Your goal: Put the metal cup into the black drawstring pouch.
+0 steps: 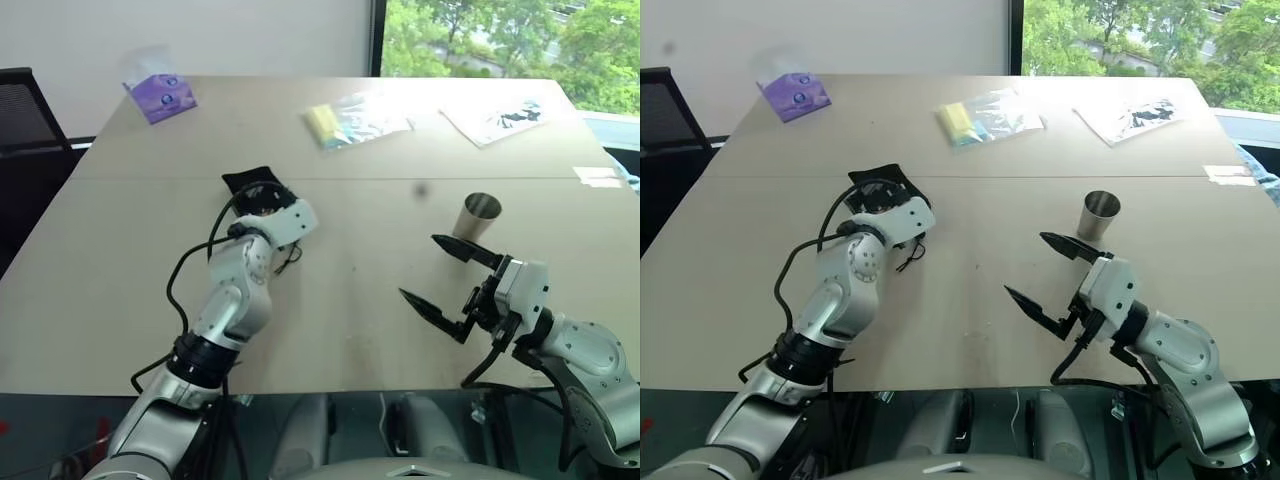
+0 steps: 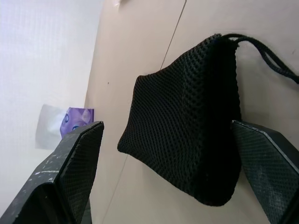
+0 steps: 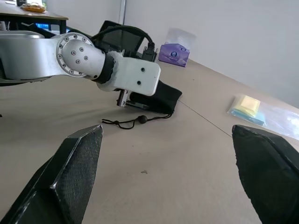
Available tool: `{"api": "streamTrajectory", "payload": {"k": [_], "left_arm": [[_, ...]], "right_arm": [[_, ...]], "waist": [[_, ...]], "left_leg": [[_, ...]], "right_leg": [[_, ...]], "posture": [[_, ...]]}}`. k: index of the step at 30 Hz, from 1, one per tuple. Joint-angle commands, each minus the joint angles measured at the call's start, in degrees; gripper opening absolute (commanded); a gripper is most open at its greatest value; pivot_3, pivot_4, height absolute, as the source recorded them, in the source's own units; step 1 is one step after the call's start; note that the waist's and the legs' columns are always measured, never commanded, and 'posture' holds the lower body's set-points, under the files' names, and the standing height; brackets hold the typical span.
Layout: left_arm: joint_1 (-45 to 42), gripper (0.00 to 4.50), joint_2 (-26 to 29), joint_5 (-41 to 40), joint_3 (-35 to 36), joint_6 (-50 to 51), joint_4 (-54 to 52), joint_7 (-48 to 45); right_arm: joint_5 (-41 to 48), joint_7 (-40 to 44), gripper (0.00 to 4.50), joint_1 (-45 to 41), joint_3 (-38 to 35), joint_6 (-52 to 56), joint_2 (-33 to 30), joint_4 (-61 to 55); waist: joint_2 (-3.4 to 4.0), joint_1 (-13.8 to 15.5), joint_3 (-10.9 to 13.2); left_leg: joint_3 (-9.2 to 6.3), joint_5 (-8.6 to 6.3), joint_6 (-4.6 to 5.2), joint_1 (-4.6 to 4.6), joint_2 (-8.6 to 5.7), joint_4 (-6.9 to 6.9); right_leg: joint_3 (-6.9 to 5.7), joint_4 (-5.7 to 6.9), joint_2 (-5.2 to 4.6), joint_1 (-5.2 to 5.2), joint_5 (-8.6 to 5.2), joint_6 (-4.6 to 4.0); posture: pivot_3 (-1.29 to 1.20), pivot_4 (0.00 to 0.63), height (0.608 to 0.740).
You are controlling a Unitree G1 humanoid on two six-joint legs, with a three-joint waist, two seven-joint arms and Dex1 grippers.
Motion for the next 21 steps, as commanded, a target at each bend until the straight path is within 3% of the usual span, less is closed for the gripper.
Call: {"api": "streamTrajectory", "payload": {"k": [1, 20, 21], "left_arm": [[-2.1, 4.5, -0.9, 2.3, 0.2, 1.0, 0.6, 1.1], [-6.4, 4.5, -1.9, 5.4, -0.5, 1.7, 6.4, 2.1], [-6.8, 4.25, -2.0, 5.1, -0.7, 1.3, 7.4, 2.0]], "right_arm": [[0.2, -0.2, 4.48, 0.3, -0.3, -0.9, 0.0, -1.9], [-1.2, -0.3, 4.48, 0.9, 0.5, -1.9, 0.9, -1.1], [-1.2, -0.3, 4.49, 1.0, 0.5, -1.9, 0.9, -1.1]], "waist": [[0.0, -0.1, 0.0], [0.0, 0.0, 0.0], [0.0, 0.0, 0.0]], "left_leg": [[0.0, 0.0, 0.0, 0.0, 0.0, 0.0], [-0.01, 0.0, 0.0, 0.0, -0.01, 0.01], [-0.01, 0.0, 0.0, 0.0, -0.01, 0.01]], "right_leg": [[0.0, 0.01, 0.0, 0.0, 0.0, 0.0], [-0.02, 0.02, 0.0, 0.0, 0.0, 0.0], [-0.03, 0.02, 0.0, 0.0, 0.0, 0.0]], "posture": [[0.0, 0.15, 0.74], [0.0, 0.15, 0.74], [0.0, 0.15, 0.74]]}}
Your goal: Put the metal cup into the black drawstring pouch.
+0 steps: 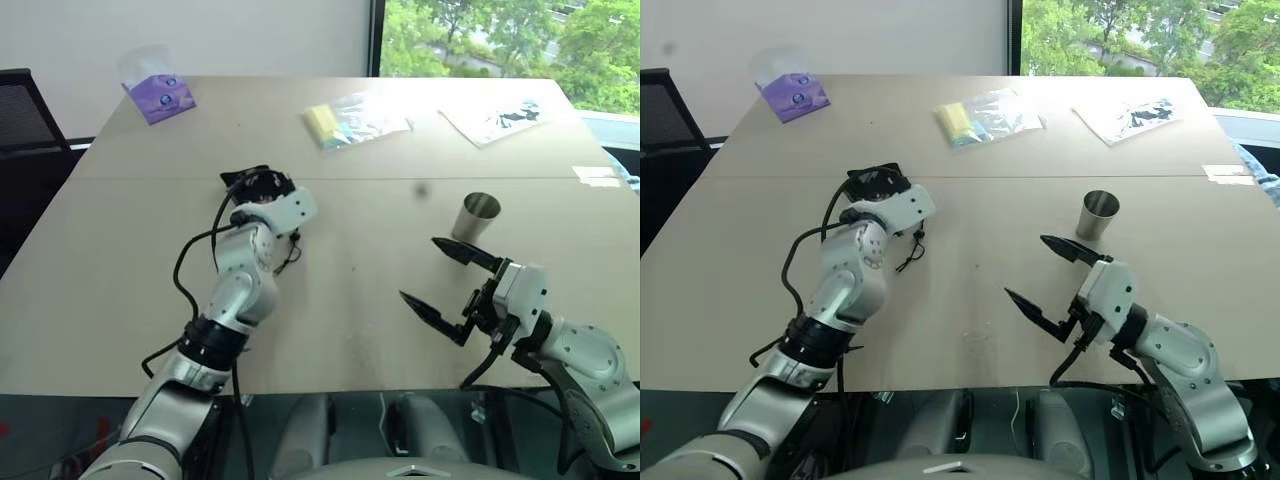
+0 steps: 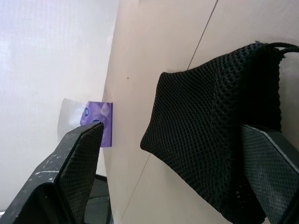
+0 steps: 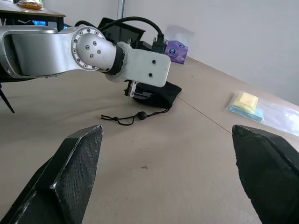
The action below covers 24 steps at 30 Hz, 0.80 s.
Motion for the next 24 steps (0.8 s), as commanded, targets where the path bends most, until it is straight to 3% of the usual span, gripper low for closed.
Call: {"api": "streamTrajectory", "payload": {"k": [1, 4, 10, 16, 19, 22, 24], "left_arm": [[-2.0, 4.11, -0.4, 0.3, -0.4, -1.4, 1.9, 0.6], [-2.7, 3.17, -0.8, -0.4, 0.0, -1.0, 3.8, 0.1], [-3.4, 0.2, -1.0, -3.4, 2.0, 0.3, 4.9, -2.8], [-4.8, 0.05, -1.9, -10.3, 6.3, 4.9, 4.5, -7.4], [-6.0, 0.05, -4.1, -16.5, 10.5, 9.0, 3.1, -10.4], [-8.6, 0.05, -5.9, -23.4, 14.5, 17.7, 1.4, -15.4], [-10.9, 0.05, -6.7, -28.4, 16.2, 25.8, -0.1, -19.3]], "right_arm": [[-0.1, -0.3, 4.5, 0.0, 0.2, -1.3, 0.4, -1.1], [-0.2, -0.8, 4.5, 0.1, -0.1, -1.1, 0.6, -1.0], [-5.9, -6.9, 4.5, -1.4, -1.0, 0.4, 1.6, -1.2], [-9.8, -11.6, 4.5, -5.2, -1.5, 5.8, 1.5, -2.6], [-9.9, -8.9, 4.5, -8.7, -0.7, 12.6, -3.1, -4.8], [-15.3, -11.3, 4.5, -13.2, -1.0, 20.1, -7.4, -6.7], [-14.1, -10.6, 4.5, -15.7, -2.0, 23.7, -8.7, -7.2]], "waist": [[0.0, 0.0, 0.0], [0.0, 0.0, 0.0], [0.0, 0.0, 0.0], [0.0, 0.0, 0.0], [0.0, 0.0, 0.0], [0.0, 0.0, 0.0], [-0.01, 0.0, 0.0]], "left_leg": [[0.0, 0.0, 0.0, 0.0, 0.0, 0.0], [0.0, 0.0, 0.0, 0.0, -0.01, 0.01], [0.0, 0.0, 0.0, 0.0, -0.01, 0.01], [0.0, 0.0, -0.01, 0.0, -0.01, 0.02], [0.01, 0.01, -0.01, -0.02, -0.02, 0.07], [-0.03, 0.01, -0.01, -0.05, -0.02, 0.1], [-0.04, 0.01, -0.01, -0.06, -0.02, 0.11]], "right_leg": [[0.0, 0.0, 0.0, 0.0, 0.0, 0.0], [-0.02, 0.0, -0.01, 0.0, 0.0, 0.0], [-0.02, 0.01, -0.01, -0.01, 0.0, 0.0], [-0.03, 0.03, -0.01, -0.01, 0.0, 0.0], [-0.05, 0.02, -0.02, -0.01, 0.0, 0.0], [-0.1, 0.03, 0.0, -0.01, 0.0, 0.0], [-0.11, 0.04, 0.01, -0.01, 0.0, 0.0]], "posture": [[0.0, 0.15, 0.74], [0.0, 0.15, 0.74], [0.0, 0.15, 0.74], [0.0, 0.15, 0.74], [0.0, 0.15, 0.74], [0.0, 0.15, 0.74], [0.0, 0.15, 0.74]]}}
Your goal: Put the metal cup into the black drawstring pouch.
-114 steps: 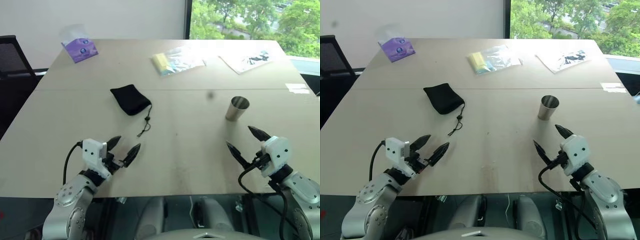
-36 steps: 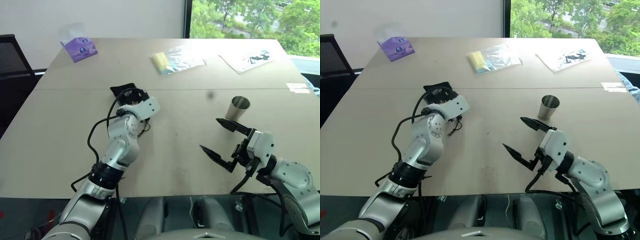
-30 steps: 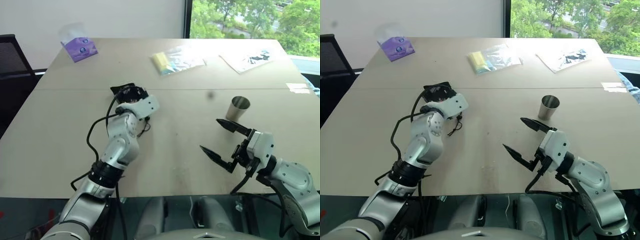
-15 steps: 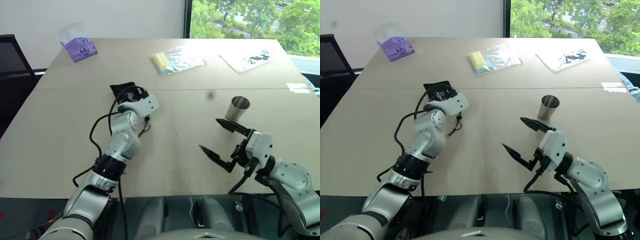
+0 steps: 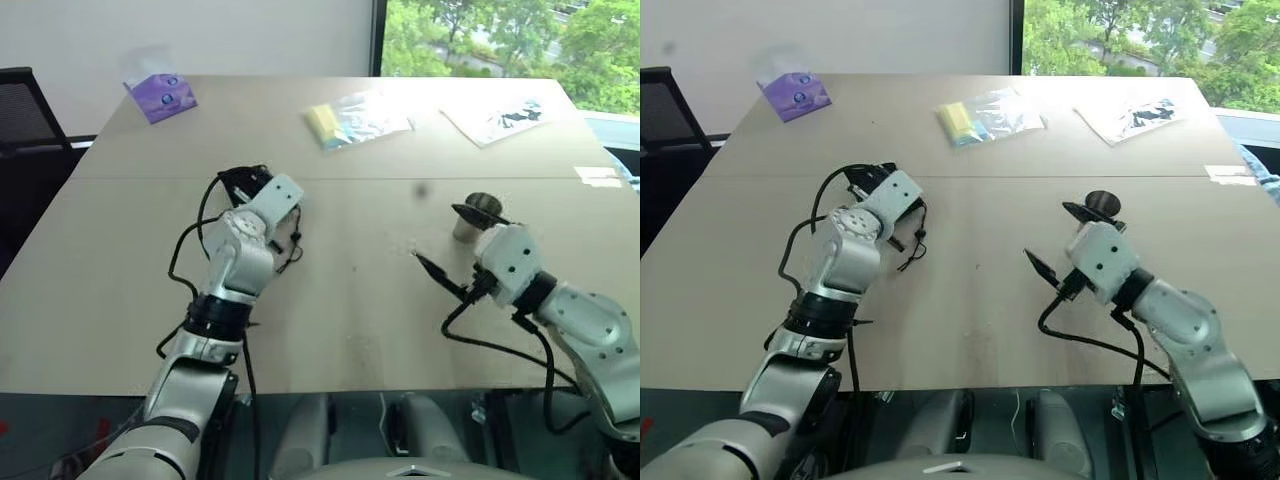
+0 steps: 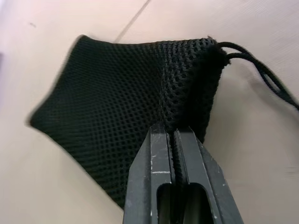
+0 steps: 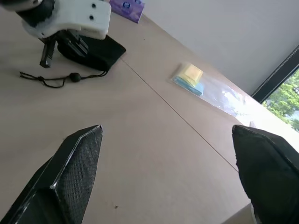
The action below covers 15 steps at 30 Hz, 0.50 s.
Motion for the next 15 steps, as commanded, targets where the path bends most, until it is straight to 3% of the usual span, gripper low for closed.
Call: {"api": "streamTrajectory", "payload": {"k": [1, 6, 15], "left_arm": [[-4.7, 0.05, -1.0, -8.0, 3.5, 12.6, -4.7, -5.2], [-9.1, 0.05, -3.3, -15.6, 5.3, 23.8, -4.5, -4.2], [-7.0, 0.05, -7.1, -21.5, 2.9, 25.9, -6.3, 4.8]], "right_arm": [[-1.2, 0.0, 4.5, -3.3, -1.7, 5.2, -2.4, -2.8], [-3.3, 0.7, 4.5, -5.8, -0.9, 11.2, -6.1, -0.1], [-1.1, 6.6, 4.5, -13.6, 0.1, 15.1, -9.3, 10.7]], "waist": [[-0.01, 0.0, 0.0], [-0.02, 0.0, 0.0], [-0.02, -0.1, 0.0]], "left_leg": [[-0.01, 0.0, 0.0, 0.0, 0.0, 0.01], [0.01, 0.0, 0.0, -0.03, -0.04, 0.04], [0.04, 0.0, -0.01, 0.0, 0.0, 0.03]], "right_leg": [[-0.02, 0.0, 0.01, 0.01, 0.0, 0.0], [0.01, -0.02, -0.02, 0.01, 0.0, 0.02], [0.11, -0.01, -0.04, 0.0, 0.0, 0.01]], "posture": [[0.0, 0.15, 0.74], [0.0, 0.15, 0.74], [0.0, 0.15, 0.74]]}}
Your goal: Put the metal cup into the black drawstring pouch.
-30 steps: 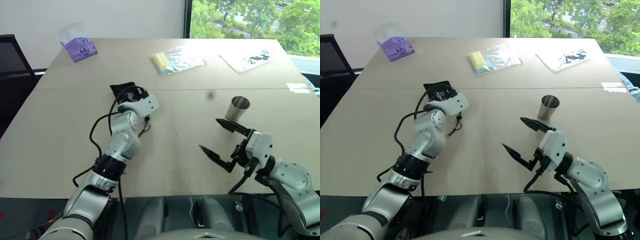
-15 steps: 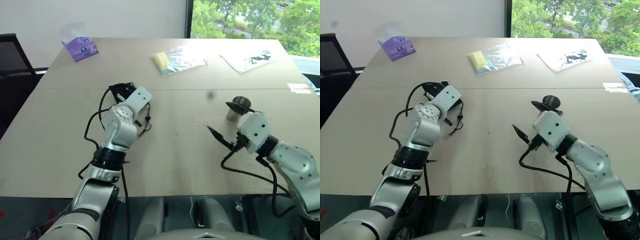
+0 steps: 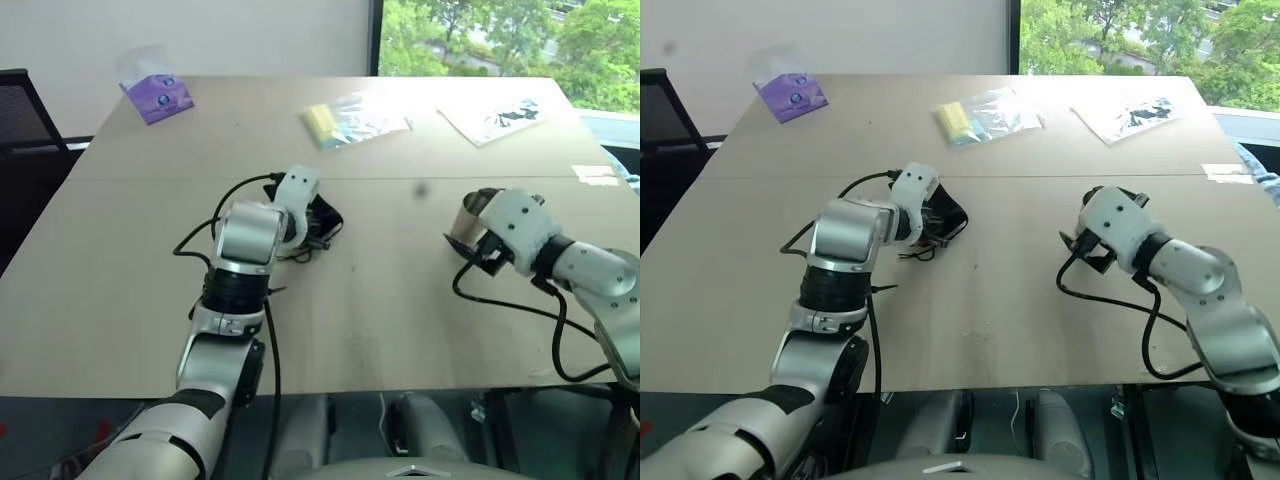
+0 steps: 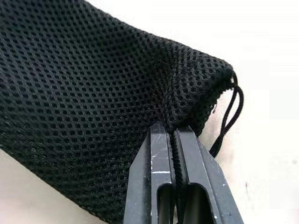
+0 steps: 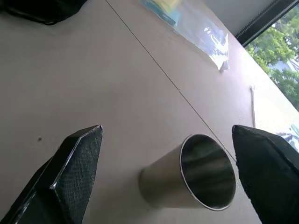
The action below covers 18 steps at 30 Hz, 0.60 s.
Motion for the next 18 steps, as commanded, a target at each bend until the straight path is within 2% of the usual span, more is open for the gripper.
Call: {"api": "streamTrajectory", "payload": {"k": [1, 7, 15, 18], "left_arm": [[0.3, 0.05, -0.2, -2.4, -1.6, 0.2, -2.9, 2.6], [-0.3, 0.05, -0.2, -5.8, -1.7, -1.7, -1.8, 6.0], [-1.0, 0.05, 0.9, -9.3, -2.0, -1.7, -2.0, 8.7], [-0.5, 0.0, 1.1, -10.4, -1.5, -1.1, -2.6, 9.8]], "right_arm": [[0.7, 2.5, 4.5, -4.3, -0.1, 1.9, -1.6, 2.8], [0.4, 6.2, 4.5, -11.8, 2.7, 5.5, -4.4, 7.5], [-0.1, 9.1, 4.5, -18.2, 8.0, 9.3, -4.6, 8.9], [-0.1, 11.1, 3.7, -18.5, 9.5, 10.1, -5.9, 8.5]], "waist": [[0.0, 0.0, 0.0], [0.01, 0.0, 0.0], [0.01, 0.0, 0.0], [0.01, 0.0, 0.0]], "left_leg": [[-0.01, 0.0, 0.0, 0.0, 0.0, 0.0], [-0.01, 0.0, -0.01, 0.0, 0.0, -0.02], [0.01, 0.02, -0.03, 0.0, 0.0, -0.03], [0.02, 0.05, -0.08, -0.02, -0.01, -0.03]], "right_leg": [[0.02, 0.0, 0.0, 0.0, 0.0, 0.0], [0.03, -0.01, -0.09, 0.0, 0.0, 0.0], [0.04, -0.02, -0.13, -0.03, 0.0, 0.0], [0.04, -0.03, -0.13, -0.03, 0.0, 0.0]], "posture": [[0.0, 0.15, 0.74], [0.0, 0.15, 0.74], [0.0, 0.15, 0.74], [0.0, 0.15, 0.74]]}}
